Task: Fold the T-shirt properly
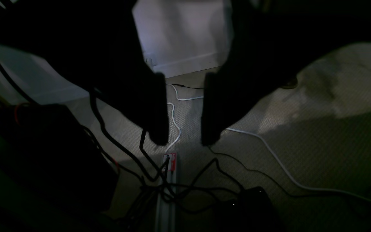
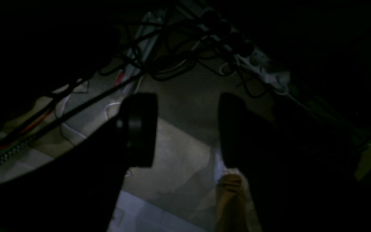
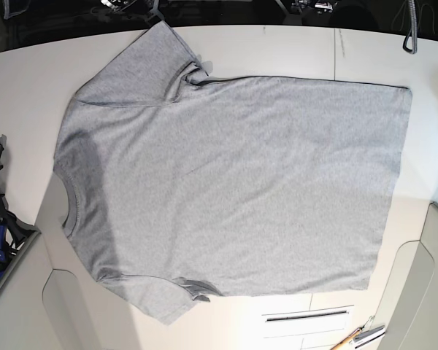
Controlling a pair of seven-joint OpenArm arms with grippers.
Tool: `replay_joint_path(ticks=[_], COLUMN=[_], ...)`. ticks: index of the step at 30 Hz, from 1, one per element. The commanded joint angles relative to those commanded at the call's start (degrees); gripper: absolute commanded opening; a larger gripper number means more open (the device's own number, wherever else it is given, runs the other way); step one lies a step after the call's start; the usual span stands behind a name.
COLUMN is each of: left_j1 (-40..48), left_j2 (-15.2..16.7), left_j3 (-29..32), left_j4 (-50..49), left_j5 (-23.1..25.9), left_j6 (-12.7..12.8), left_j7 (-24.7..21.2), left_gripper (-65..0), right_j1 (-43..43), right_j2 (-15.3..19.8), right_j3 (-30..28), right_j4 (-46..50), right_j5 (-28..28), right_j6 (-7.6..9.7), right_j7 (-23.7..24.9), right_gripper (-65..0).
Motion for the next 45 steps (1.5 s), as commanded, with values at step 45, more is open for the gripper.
replay_joint_path(ticks=[45], left_j1=[20.9], left_j2=[-4.0], left_j3=[-11.0], left_j4=[23.2], left_j5=[-6.5], left_j6=[-13.8], left_j7=[4.3], left_gripper=[-54.4], right_j1=[-19.9], right_j2=[10.2], right_j3=[0.0], right_j4=[29.6], right_j5=[8.1], right_j6=[4.07], right_j7=[-0.7], right_gripper=[-47.7])
